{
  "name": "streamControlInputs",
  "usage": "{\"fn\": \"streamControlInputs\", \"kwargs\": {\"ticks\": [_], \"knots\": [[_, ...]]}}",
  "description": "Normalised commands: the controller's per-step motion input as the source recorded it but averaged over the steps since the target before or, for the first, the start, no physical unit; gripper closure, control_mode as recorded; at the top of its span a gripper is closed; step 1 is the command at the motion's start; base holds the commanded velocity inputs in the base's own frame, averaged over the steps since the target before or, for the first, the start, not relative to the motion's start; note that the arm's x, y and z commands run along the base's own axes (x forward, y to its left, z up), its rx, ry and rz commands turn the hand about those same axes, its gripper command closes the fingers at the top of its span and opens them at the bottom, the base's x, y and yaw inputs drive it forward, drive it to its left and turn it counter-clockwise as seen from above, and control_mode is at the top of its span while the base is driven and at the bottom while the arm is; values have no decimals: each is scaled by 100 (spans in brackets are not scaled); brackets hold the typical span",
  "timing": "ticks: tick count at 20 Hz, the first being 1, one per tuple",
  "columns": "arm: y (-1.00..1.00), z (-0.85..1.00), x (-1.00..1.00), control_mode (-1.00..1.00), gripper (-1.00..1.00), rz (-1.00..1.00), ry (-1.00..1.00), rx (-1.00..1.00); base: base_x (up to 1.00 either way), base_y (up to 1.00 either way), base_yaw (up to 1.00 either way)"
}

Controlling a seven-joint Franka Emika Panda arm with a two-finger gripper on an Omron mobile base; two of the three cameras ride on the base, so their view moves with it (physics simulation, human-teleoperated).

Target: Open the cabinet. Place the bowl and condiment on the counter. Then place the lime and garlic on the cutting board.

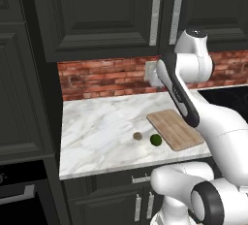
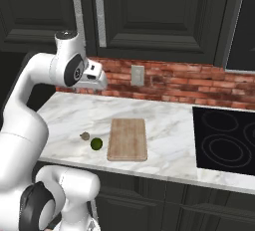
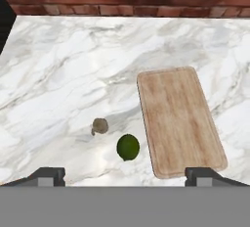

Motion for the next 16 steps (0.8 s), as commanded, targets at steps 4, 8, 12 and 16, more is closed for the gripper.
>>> {"fn": "streamControlInputs", "kwargs": {"ticks": [4, 8, 12, 16], "knots": [[8, 28, -2, -100, -100, 0, -10, 0, 0, 0, 0], [9, 27, -2, -100, -100, 0, -10, 0, 0, 0, 0], [10, 24, 0, -100, -100, 0, -9, 0, 0, 0, 0], [9, 21, 0, -100, -100, 0, -10, 0, 0, 0, 0]]}}
